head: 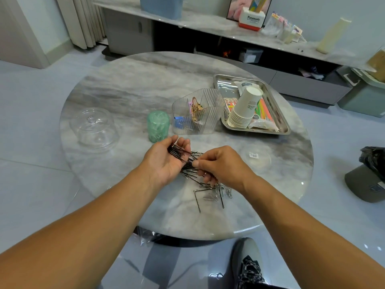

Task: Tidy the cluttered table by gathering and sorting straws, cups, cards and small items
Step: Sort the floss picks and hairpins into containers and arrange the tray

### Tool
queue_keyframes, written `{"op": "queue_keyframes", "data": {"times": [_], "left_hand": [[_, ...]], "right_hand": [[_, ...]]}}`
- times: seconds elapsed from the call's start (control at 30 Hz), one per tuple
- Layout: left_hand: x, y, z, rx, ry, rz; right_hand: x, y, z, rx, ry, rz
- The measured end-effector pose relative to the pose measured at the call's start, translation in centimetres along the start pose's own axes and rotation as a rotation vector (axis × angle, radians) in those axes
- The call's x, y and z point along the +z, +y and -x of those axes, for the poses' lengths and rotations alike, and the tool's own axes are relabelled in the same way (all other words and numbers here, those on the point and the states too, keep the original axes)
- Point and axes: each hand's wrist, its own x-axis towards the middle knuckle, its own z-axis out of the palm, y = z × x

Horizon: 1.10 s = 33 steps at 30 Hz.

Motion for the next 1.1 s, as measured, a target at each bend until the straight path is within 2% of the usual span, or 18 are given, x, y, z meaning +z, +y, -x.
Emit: {"op": "queue_keyframes", "data": {"times": [0.1,0.17,0.3,0.43,0.57,0.63,0.73,0.83,0.93,1.1], "left_hand": [[0.1,0.1,0.0,0.024,0.01,0.042],[0.1,0.1,0.0,0.035,0.011,0.045],[1.1,-1.0,0.6,-0.004,-0.059,0.037],[2.7,-1.9,1.9,-0.137,-0.185,-0.013],[3.9,-2.0,2.2,-0.109,-0.161,-0.025],[4.5,-2.2,2.4,-0.144,-0.186,-0.031],[5.6,-2.8,3.1,-0.213,-0.277,-0.222],[6.9,-2.9,3.1,-0.158,-0.28,-0.43],[9.0,-1.5,2.4,-0.127,-0.222,-0.559],[13.9,1.4,0.3,-0.047,-0.115,-0.651]], "right_hand": [[-1.3,-0.4,0.3,-0.021,-0.076,0.006],[-1.8,-0.6,0.5,-0.078,-0.057,0.017],[-0.5,-1.3,0.4,-0.233,0.289,0.214],[1.4,-2.0,1.0,-0.365,0.419,0.321],[1.1,-1.7,1.6,-0.474,0.684,0.337],[1.0,-1.7,1.4,-0.557,0.715,0.281],[1.0,-2.1,0.6,-0.627,0.641,0.321],[0.7,-2.2,0.0,-0.552,0.596,0.212],[0.0,-2.5,-0.2,-0.423,0.554,-0.066],[-3.2,-2.1,-0.9,-0.204,0.686,-0.268]]}}
